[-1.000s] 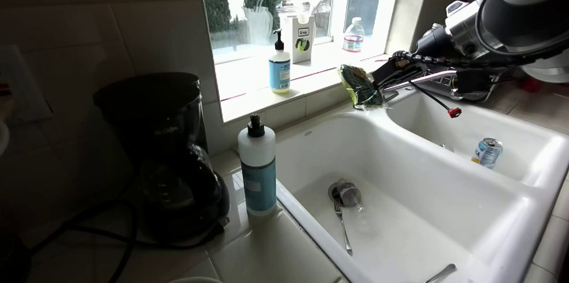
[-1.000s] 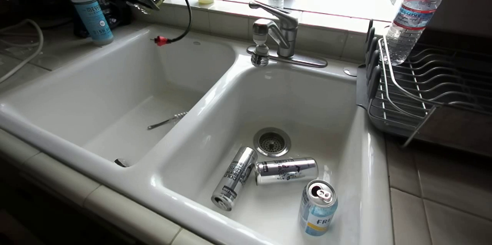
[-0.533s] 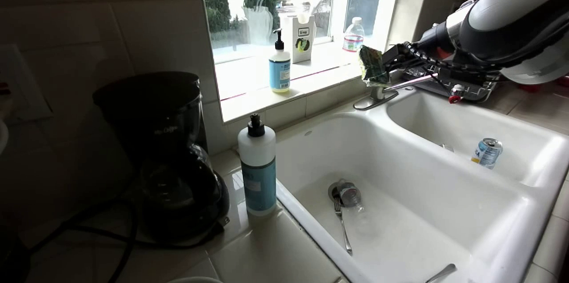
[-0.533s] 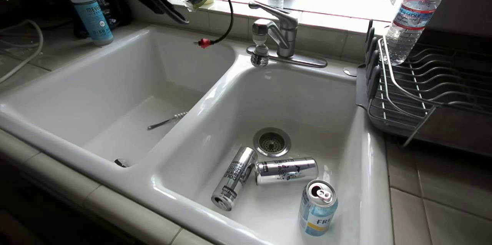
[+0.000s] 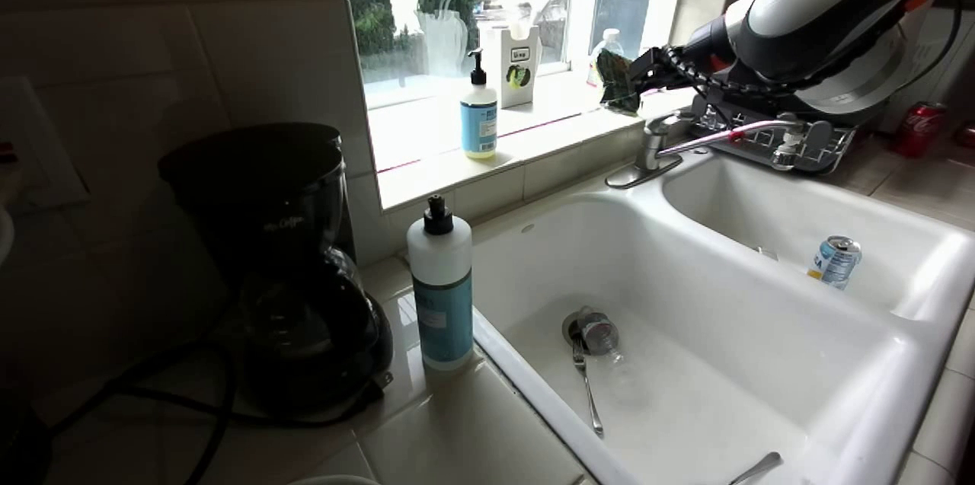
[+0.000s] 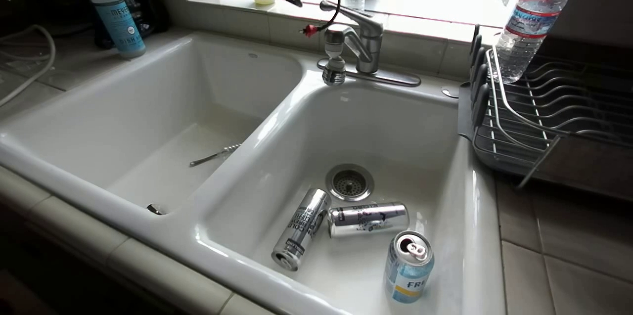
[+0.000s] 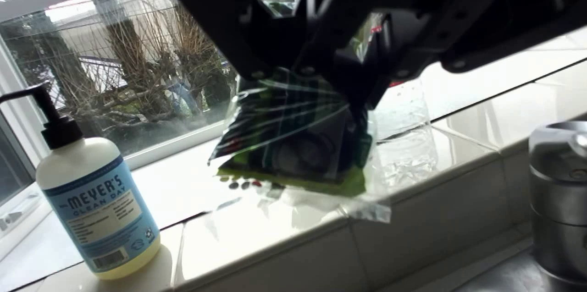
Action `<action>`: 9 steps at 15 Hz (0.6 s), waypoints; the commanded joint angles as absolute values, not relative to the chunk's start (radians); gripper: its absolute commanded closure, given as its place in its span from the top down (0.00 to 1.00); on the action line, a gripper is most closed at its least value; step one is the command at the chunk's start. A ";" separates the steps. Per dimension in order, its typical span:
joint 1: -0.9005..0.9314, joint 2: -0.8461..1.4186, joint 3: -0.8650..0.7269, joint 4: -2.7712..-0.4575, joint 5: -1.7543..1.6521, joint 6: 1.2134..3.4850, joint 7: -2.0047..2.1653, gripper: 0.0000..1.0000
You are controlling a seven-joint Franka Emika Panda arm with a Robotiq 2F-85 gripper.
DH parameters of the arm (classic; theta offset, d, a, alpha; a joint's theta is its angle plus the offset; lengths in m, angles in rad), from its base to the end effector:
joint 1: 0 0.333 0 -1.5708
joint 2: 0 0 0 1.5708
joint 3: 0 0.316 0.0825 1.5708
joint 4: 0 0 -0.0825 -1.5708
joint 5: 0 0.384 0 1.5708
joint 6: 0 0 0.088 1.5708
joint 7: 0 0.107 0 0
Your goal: Put the white packet on the window seal
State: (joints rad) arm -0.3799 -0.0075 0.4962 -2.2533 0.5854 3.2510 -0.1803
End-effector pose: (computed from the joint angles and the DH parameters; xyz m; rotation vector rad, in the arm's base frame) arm 0.5613 0.0109 0.4778 -2.5792 0.4117 -1.3780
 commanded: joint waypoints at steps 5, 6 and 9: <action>-0.351 0.059 0.473 -2.190 0.534 3.251 -0.141 0.06; -0.351 0.065 0.473 -2.183 0.532 3.251 -0.141 0.06; -0.351 0.072 0.473 -2.175 0.532 3.251 -0.141 0.06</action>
State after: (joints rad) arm -0.3508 0.0715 0.4733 -2.1752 0.5315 3.2509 -0.1410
